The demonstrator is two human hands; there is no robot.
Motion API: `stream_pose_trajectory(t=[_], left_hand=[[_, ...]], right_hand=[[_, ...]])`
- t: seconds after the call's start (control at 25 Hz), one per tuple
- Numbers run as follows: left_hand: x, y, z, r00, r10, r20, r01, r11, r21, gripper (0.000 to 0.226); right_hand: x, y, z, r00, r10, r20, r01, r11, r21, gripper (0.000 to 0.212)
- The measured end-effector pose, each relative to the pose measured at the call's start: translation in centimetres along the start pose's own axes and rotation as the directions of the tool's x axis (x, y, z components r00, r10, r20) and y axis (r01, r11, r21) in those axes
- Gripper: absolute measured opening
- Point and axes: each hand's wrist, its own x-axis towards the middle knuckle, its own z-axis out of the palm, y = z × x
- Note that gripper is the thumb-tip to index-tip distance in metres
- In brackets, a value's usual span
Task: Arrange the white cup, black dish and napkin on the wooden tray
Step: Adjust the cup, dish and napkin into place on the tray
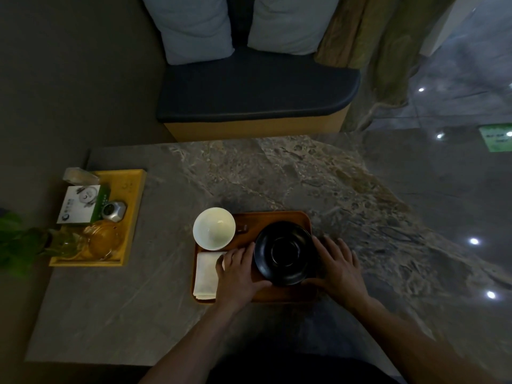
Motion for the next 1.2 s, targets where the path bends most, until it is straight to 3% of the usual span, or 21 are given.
stream_pose_trajectory(t=[1.2], left_hand=[[-0.3, -2.0, -0.5, 1.000, 0.013, -0.025, -0.013, 1.000, -0.016, 0.102]], right_hand=[[-0.6, -2.3, 0.7, 0.998, 0.062, -0.014, -0.063, 0.997, -0.045, 0.107]])
